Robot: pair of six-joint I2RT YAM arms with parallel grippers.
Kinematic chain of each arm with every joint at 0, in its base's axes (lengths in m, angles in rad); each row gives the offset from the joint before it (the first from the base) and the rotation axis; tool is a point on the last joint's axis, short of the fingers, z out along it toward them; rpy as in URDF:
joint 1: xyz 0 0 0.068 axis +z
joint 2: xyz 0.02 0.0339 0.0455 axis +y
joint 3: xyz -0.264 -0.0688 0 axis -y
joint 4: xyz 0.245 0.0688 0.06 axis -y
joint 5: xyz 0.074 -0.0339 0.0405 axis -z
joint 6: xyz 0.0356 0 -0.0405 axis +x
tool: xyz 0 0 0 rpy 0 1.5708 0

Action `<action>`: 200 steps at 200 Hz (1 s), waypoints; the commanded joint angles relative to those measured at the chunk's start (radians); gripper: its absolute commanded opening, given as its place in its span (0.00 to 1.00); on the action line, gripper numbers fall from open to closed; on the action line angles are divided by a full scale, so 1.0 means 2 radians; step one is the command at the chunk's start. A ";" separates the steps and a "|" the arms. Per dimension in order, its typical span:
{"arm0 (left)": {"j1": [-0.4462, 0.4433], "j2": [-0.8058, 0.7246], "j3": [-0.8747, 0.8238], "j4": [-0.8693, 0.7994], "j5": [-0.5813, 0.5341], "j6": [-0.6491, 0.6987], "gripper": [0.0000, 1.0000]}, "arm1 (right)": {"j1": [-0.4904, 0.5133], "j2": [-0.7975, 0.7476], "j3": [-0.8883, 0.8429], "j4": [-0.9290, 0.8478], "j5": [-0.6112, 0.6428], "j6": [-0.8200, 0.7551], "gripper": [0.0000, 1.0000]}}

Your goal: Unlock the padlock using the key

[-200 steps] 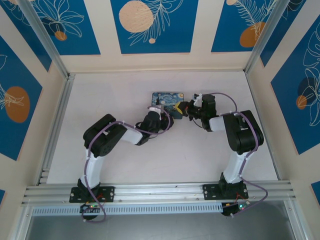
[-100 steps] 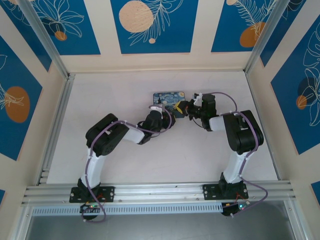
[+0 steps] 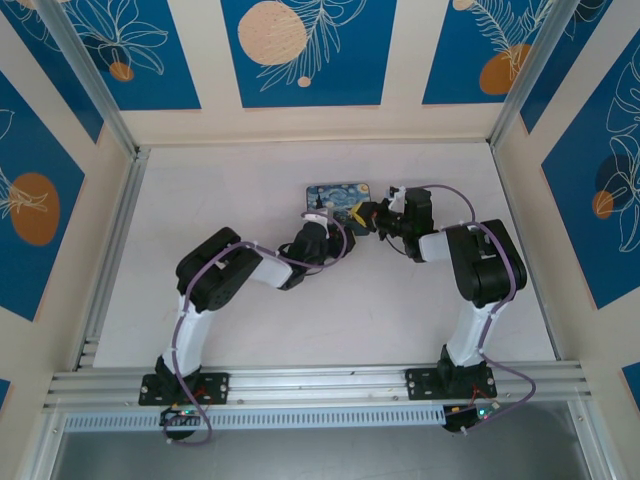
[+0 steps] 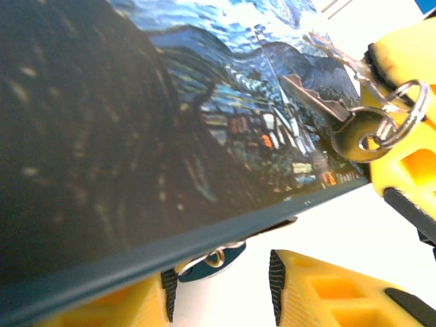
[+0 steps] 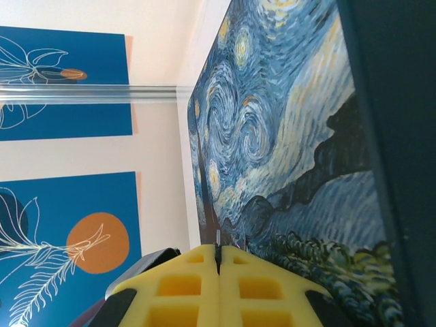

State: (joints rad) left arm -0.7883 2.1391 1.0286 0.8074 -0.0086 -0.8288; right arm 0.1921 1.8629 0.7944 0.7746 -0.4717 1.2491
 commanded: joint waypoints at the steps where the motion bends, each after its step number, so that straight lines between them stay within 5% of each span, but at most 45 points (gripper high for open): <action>1: -0.009 0.006 0.010 0.023 0.038 0.010 0.41 | -0.005 0.007 0.007 0.006 -0.003 0.001 0.00; 110: -0.009 0.022 0.012 0.040 0.009 -0.012 0.45 | -0.008 0.019 0.011 0.011 -0.008 0.004 0.00; 200: -0.015 0.041 0.042 -0.007 -0.036 -0.005 0.25 | -0.007 0.026 0.013 0.015 -0.008 0.006 0.00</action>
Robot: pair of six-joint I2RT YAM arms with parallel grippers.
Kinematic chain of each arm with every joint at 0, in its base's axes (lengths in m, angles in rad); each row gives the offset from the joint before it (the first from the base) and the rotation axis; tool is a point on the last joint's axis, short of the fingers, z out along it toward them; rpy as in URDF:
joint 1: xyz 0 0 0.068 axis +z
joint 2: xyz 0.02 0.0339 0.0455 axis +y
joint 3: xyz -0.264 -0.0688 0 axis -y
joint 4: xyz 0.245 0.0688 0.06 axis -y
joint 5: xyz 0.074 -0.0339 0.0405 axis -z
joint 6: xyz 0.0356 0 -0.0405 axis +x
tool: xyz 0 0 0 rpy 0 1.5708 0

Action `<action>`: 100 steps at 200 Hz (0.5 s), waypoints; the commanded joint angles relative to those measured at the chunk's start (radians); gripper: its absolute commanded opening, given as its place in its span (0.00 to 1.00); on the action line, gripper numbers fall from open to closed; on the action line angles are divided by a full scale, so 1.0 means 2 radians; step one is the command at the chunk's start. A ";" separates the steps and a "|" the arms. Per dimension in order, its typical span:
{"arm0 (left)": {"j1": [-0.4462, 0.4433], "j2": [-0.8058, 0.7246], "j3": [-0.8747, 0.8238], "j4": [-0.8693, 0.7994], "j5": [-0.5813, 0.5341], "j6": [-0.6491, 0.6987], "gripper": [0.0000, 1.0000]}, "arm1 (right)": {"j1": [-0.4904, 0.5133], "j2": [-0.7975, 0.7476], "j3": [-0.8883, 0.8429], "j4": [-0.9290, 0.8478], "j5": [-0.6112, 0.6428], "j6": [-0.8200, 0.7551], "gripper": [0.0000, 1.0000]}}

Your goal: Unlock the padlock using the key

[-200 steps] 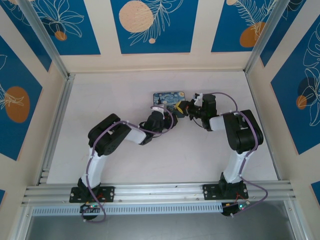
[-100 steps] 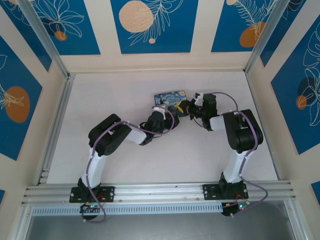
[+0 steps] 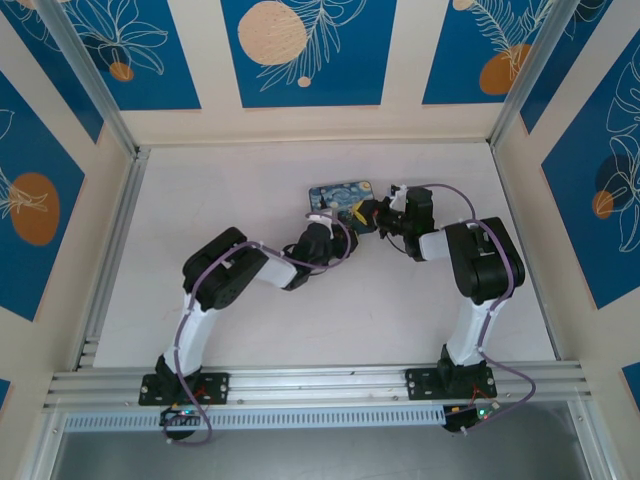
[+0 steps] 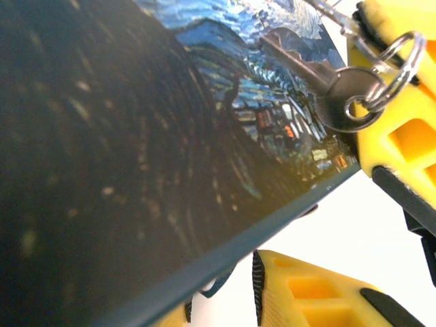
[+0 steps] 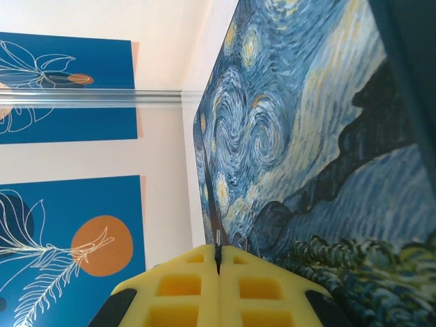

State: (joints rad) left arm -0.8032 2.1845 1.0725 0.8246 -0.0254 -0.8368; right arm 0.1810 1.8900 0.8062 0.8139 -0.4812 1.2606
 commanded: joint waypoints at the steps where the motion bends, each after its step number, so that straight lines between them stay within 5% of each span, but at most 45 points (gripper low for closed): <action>1: -0.007 0.019 0.020 -0.017 -0.028 -0.001 0.25 | -0.002 0.013 0.007 -0.004 -0.003 0.001 0.00; 73: -0.007 0.021 0.028 -0.026 -0.041 -0.011 0.00 | -0.002 0.012 0.015 -0.006 -0.005 0.004 0.00; 100: -0.007 0.009 0.014 -0.021 -0.041 -0.019 0.00 | -0.007 0.001 0.031 -0.016 -0.008 0.006 0.00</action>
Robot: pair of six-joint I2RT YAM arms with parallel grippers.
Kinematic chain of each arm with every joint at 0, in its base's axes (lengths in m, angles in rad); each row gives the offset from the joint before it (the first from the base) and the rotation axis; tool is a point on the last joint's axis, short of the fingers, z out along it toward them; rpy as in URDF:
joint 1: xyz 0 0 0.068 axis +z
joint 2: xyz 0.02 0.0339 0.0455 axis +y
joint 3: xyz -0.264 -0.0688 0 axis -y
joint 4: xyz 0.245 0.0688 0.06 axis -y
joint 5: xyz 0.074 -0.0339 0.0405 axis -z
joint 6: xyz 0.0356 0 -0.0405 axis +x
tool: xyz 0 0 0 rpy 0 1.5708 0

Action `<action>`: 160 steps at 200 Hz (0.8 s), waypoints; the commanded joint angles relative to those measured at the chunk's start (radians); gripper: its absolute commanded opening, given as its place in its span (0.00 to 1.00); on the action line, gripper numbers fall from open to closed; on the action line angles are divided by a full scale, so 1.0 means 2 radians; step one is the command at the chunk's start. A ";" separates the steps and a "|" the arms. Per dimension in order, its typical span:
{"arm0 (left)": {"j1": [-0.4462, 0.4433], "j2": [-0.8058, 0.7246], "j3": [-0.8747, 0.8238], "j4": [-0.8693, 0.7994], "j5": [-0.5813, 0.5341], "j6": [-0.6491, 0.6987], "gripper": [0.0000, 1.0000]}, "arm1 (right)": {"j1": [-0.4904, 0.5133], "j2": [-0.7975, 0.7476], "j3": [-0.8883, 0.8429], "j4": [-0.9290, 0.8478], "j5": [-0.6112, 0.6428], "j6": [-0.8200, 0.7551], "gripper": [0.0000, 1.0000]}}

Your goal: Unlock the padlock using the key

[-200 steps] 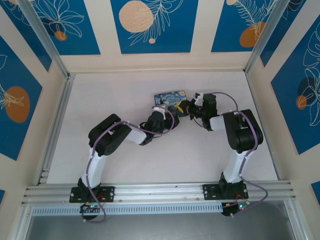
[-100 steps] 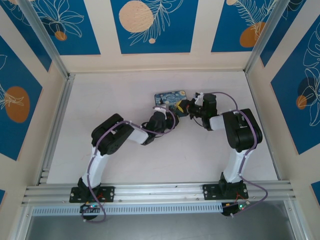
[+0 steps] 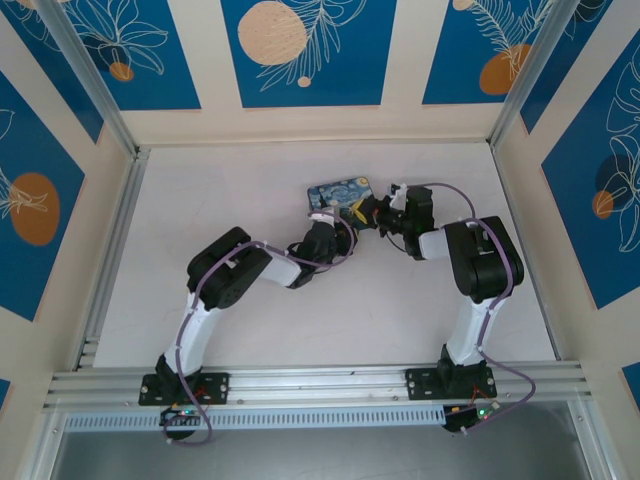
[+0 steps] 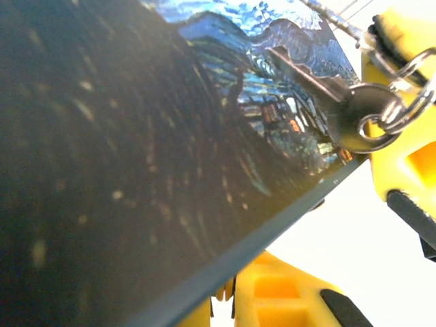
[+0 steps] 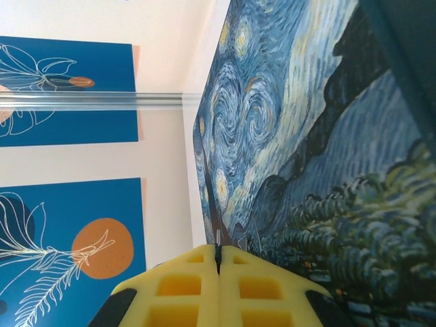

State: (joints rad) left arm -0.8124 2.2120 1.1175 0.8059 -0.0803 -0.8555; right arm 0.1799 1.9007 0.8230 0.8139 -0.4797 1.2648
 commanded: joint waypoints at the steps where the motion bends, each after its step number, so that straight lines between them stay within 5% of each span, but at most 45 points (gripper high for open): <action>1: -0.002 -0.005 -0.009 -0.011 -0.013 -0.010 0.00 | -0.007 -0.005 0.023 -0.017 -0.009 0.004 0.00; 76: 0.006 -0.067 -0.066 -0.028 0.001 -0.017 0.00 | -0.039 -0.096 0.033 -0.078 -0.017 -0.017 0.00; 115: 0.027 -0.100 -0.099 -0.032 0.031 -0.048 0.00 | -0.044 -0.156 -0.046 -0.074 -0.038 -0.037 0.00; 160: 0.052 -0.128 -0.088 -0.064 0.127 -0.066 0.00 | -0.042 -0.213 -0.157 -0.055 -0.076 -0.073 0.00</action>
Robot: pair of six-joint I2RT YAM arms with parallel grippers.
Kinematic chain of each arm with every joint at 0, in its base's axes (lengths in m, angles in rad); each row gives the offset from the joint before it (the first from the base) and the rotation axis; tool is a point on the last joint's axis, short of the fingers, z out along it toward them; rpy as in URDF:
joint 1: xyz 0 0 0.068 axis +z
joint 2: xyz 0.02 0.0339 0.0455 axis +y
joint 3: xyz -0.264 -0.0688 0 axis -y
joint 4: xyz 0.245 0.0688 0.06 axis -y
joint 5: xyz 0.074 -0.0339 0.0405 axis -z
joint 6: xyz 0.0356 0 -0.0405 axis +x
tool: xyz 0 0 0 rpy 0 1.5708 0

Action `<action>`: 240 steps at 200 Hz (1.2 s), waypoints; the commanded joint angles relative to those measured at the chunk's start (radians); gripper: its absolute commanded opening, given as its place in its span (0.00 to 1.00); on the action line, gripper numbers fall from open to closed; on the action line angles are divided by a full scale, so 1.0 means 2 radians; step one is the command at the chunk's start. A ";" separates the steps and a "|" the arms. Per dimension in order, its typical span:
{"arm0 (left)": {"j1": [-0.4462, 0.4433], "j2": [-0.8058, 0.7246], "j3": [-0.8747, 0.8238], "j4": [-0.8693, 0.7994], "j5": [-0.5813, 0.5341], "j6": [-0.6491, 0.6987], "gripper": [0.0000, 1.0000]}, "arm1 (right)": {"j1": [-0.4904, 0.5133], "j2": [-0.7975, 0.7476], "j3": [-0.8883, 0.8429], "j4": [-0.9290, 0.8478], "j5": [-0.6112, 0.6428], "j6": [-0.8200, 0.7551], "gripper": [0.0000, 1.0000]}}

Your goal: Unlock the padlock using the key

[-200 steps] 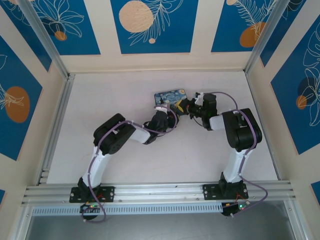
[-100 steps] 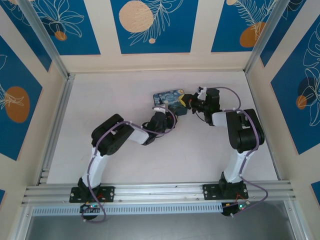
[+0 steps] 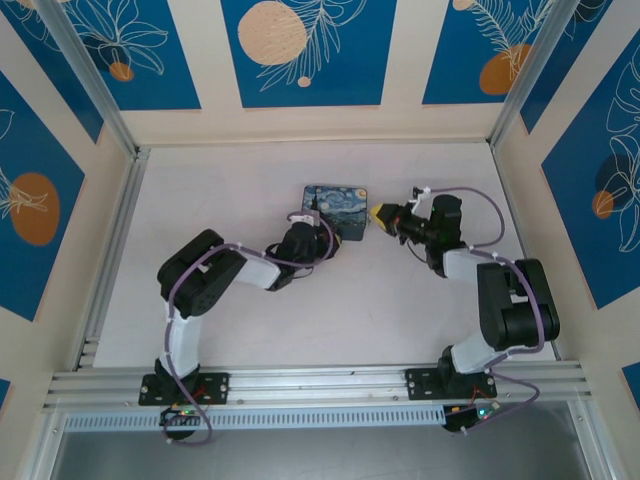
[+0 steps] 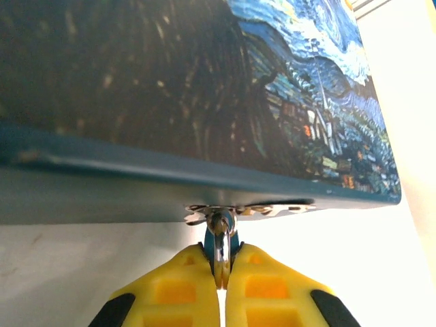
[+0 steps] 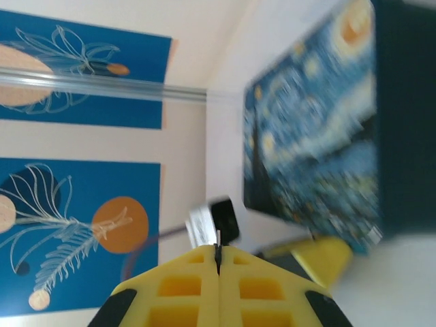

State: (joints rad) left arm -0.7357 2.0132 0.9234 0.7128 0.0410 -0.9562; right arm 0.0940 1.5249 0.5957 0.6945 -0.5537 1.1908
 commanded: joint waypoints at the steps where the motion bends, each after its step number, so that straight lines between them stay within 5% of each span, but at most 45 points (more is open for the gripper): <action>1: 0.014 -0.029 0.010 -0.018 0.068 -0.016 0.00 | 0.001 -0.027 -0.046 0.005 -0.039 -0.036 0.00; 58: 0.032 -0.063 0.013 -0.034 0.162 -0.005 0.00 | 0.009 0.008 -0.122 0.102 -0.066 -0.023 0.00; 106: 0.034 -0.077 0.010 -0.073 0.159 0.021 0.00 | 0.016 0.035 -0.130 0.150 -0.045 0.002 0.00; 203: 0.035 -0.043 -0.005 -0.067 0.166 0.055 0.00 | 0.018 -0.011 -0.109 0.092 -0.026 -0.004 0.00; 240: 0.035 -0.034 -0.003 -0.079 0.161 0.074 0.00 | 0.016 -0.042 -0.038 -0.008 -0.004 -0.031 0.00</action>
State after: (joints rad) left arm -0.6777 1.9228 0.9150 0.5411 0.3477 -0.8585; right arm 0.1291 1.4872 0.4175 0.8043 -0.5991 1.1770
